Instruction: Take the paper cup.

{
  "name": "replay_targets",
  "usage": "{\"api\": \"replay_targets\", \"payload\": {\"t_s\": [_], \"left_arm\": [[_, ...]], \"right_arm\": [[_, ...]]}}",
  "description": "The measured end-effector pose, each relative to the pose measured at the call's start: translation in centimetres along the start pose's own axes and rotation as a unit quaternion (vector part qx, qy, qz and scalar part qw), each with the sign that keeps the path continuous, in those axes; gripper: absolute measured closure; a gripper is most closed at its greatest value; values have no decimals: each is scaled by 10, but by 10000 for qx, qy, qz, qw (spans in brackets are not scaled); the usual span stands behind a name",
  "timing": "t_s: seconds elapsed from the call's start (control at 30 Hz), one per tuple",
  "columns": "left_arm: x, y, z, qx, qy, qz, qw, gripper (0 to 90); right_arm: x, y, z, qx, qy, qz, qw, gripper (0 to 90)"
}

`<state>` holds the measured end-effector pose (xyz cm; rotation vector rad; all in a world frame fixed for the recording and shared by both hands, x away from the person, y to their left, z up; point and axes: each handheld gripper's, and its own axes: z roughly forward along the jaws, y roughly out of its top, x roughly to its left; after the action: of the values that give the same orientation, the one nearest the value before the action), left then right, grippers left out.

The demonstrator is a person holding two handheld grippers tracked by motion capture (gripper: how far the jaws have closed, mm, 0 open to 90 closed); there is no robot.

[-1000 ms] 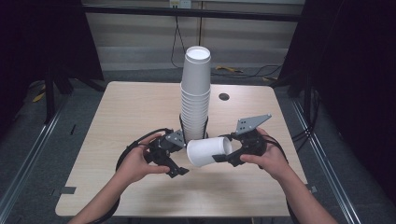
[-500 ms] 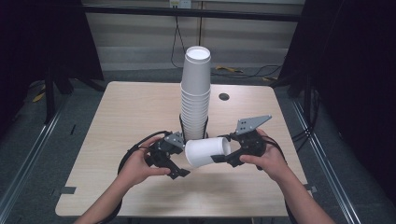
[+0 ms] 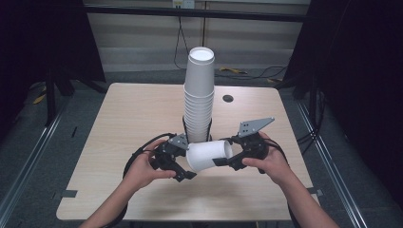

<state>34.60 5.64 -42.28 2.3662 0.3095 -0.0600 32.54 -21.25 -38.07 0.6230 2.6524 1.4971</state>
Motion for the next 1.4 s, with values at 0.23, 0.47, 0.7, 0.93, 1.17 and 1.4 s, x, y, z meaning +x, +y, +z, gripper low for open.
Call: {"api": "replay_targets", "payload": {"t_s": [0.23,0.47,0.7,0.93,1.17,1.4], "left_arm": [[0,1,-2,-58,-27,-16,10000,147],[-1,2,-2,-12,-38,45,10000,147],[-1,0,-3,-28,14,75,10000,147],[-3,0,0,-104,-18,67,9999,147],[-1,2,1,-144,-30,111,9998,97],[1,2,2,-221,-13,201,9996,22]], "right_arm": [[1,1,2,6,46,-29,10000,244],[1,1,4,47,40,-56,10000,244],[2,1,5,24,37,-67,10000,243],[2,1,6,-30,117,-29,9999,244],[3,1,7,-44,219,-30,9997,244],[5,2,7,-54,265,-65,9996,246]]}}
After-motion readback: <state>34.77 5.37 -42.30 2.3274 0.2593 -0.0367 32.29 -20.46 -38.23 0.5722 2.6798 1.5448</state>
